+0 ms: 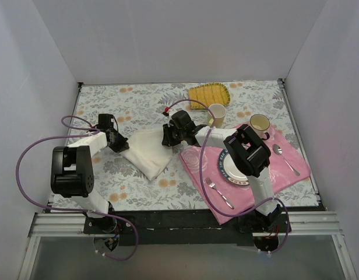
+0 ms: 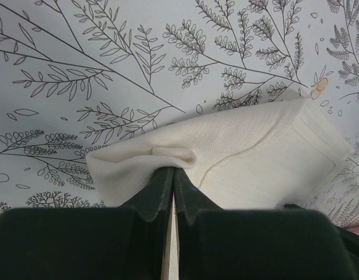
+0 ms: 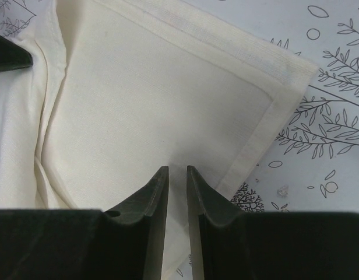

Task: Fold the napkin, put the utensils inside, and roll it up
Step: Roll the napkin with the utensil

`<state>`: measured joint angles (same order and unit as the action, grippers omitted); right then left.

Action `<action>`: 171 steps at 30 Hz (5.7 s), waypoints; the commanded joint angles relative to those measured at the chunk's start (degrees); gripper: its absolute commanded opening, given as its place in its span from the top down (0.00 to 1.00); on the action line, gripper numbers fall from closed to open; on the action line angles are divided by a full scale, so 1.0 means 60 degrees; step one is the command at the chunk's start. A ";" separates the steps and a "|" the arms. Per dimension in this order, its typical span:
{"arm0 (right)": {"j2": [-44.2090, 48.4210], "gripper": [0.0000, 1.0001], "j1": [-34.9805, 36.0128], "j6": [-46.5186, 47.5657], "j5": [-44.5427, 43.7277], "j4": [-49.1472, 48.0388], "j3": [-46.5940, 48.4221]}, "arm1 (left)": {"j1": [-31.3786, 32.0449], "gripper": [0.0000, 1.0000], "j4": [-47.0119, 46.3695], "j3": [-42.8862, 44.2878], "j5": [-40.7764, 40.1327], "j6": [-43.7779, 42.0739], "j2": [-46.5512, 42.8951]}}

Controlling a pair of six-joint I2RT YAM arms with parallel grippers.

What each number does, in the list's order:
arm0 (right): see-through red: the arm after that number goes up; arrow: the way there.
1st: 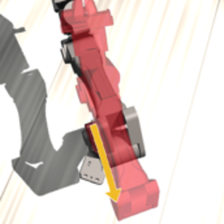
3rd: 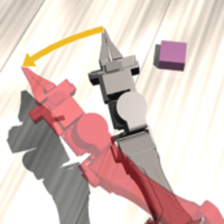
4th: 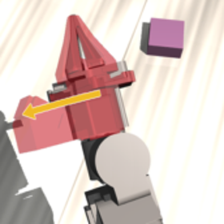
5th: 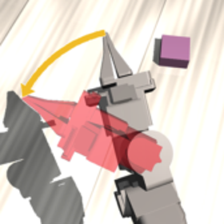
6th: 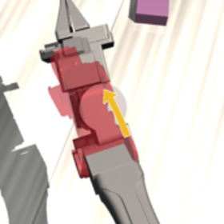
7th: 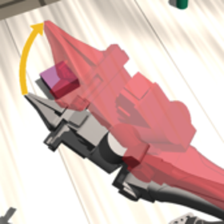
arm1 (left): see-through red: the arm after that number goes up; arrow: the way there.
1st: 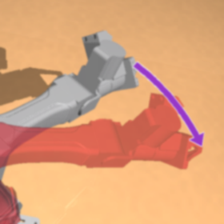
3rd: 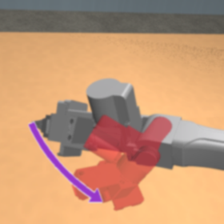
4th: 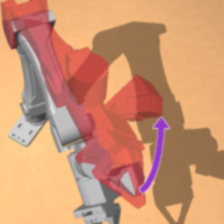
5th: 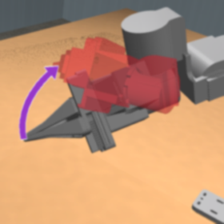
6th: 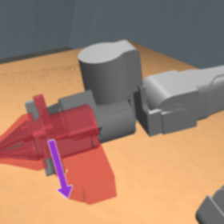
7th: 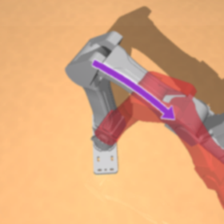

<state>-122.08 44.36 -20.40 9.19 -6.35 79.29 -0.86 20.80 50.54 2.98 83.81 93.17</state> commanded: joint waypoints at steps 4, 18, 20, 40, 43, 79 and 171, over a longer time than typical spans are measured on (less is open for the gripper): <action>-0.0469 0.67 0.0004 0.1216 -0.0037 0.2156 0.0525 | -0.0369 1.00 0.0870 0.0598 -0.1055 -0.0448 0.0206; 0.1112 0.17 0.1423 0.4423 -0.1839 0.4734 0.2972 | -0.0383 0.55 0.1133 0.0850 0.0835 -0.0112 -0.2386; 0.1390 0.15 0.2038 0.4630 -0.1869 0.4852 0.2871 | -0.0412 0.51 0.1192 0.0354 0.0952 0.0035 -0.2841; 0.0470 0.17 0.4487 0.4895 -0.3187 0.4340 0.2255 | -0.0852 0.49 0.1866 -0.1538 0.1845 0.1588 -0.4409; 0.0309 0.18 0.4428 0.4953 -0.3188 0.4179 0.2050 | -0.0838 0.49 0.1720 -0.1671 0.2051 0.1545 -0.4526; -0.0497 0.72 0.1338 0.2977 0.5440 0.2539 0.1302 | -0.0706 0.34 -0.1780 -0.3941 0.3004 0.0959 -0.3370; -0.1332 0.99 0.3727 0.3944 -0.1257 0.2317 0.2107 | -0.0764 0.34 0.1353 -0.0383 0.1716 -0.0404 -0.2665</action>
<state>-127.92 68.62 9.04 -12.58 0.36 91.35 -4.29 30.13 45.39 16.78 84.49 82.17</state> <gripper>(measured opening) 0.160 0.624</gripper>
